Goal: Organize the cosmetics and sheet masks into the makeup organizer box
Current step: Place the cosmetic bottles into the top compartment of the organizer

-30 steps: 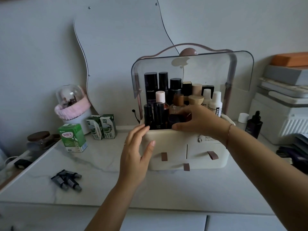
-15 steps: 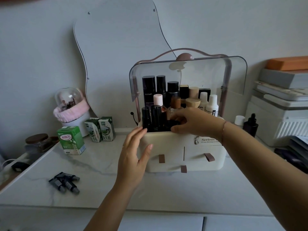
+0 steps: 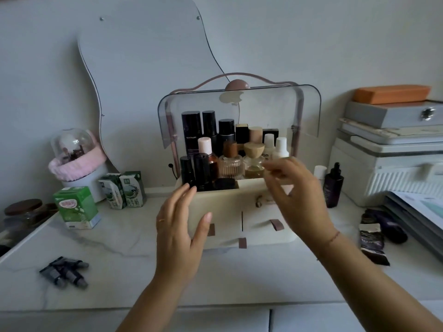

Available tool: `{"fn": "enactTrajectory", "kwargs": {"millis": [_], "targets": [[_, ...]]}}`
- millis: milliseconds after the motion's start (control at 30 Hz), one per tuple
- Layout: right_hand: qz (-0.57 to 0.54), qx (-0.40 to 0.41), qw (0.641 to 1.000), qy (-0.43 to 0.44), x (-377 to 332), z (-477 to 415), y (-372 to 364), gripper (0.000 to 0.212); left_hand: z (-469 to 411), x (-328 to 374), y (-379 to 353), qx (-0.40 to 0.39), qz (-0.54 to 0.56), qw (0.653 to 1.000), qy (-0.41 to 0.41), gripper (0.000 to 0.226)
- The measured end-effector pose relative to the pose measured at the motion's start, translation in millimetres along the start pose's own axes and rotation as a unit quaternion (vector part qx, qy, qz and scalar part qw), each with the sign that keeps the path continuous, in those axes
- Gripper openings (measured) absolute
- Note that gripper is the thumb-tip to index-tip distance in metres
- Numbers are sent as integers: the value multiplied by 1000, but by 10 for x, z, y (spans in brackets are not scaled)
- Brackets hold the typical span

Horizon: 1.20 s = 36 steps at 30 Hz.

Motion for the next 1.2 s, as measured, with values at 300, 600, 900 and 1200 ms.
{"fn": "enactTrajectory", "kwargs": {"millis": [300,600,900,1200], "targets": [[3,166,928,-333,1881,-325,569,65,-225,344,-469,-78,-46,990,-106,46],[28,58,918,-391,2383,-466,429,40,-262,299,-494,-22,-43,994,-93,37],[-104,124,980,-119,556,33,874,39,-267,277,-371,16,-49,996,-67,35],[-70,-144,985,-63,-89,-329,-68,44,-264,254,-447,-26,-38,996,-73,38]]}}
Point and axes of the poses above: each hand's wrist, its own z-axis away from the middle knuckle, its own y-axis out of the back of the hand, x = y × z, the point moved 6 cm from there along -z, towards the middle knuckle, and after that the axes turned 14 degrees about -y, right-handed, at the moved point
